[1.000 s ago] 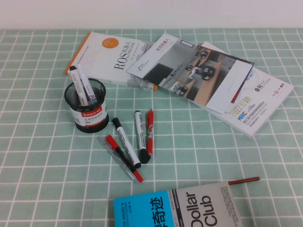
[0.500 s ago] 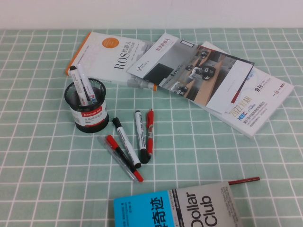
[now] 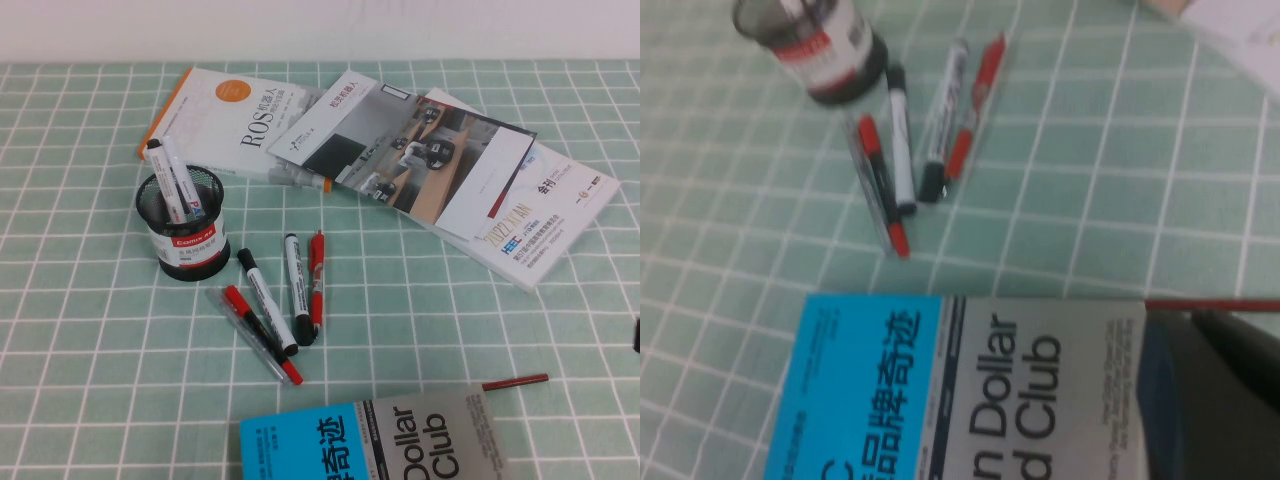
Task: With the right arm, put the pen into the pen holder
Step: Pick up the pen on the table
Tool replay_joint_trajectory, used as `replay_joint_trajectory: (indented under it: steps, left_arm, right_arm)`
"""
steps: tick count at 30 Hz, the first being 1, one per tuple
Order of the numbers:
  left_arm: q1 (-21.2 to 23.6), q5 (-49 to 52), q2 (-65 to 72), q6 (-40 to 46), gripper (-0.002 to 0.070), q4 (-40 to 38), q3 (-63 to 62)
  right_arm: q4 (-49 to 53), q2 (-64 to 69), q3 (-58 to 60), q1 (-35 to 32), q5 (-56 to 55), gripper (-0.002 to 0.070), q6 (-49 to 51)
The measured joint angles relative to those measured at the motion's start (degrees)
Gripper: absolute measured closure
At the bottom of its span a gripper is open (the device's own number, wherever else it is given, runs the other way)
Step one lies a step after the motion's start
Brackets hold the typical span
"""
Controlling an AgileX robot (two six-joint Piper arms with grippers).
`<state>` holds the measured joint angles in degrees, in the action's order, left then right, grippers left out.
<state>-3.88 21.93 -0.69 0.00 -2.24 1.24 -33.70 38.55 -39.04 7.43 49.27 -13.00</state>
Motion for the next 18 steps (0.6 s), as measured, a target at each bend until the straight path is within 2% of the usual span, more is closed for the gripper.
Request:
replay_joint_trajectory:
  steps: [4, 7, 14, 18]
  left_arm:
    - [0.0, 0.0, 0.0, 0.0, 0.0681, 0.0, 0.0]
    - [0.0, 0.0, 0.0, 0.0, 0.0681, 0.0, 0.0]
    - [0.0, 0.0, 0.0, 0.0, 0.0681, 0.0, 0.0]
    - [0.0, 0.0, 0.0, 0.0, 0.0681, 0.0, 0.0]
  right_arm:
    - [1.1, 11.9, -8.1, 0.0, 4.2, 0.0696, 0.0]
    - [2.9, 21.7, -13.0, 2.4, 4.5, 0.0696, 2.4]
    - [17.3, 41.3, -26.0, 18.5, 2.7, 0.0696, 19.4]
    - [20.8, 52.8, -35.1, 25.8, 2.5, 0.0696, 26.2]
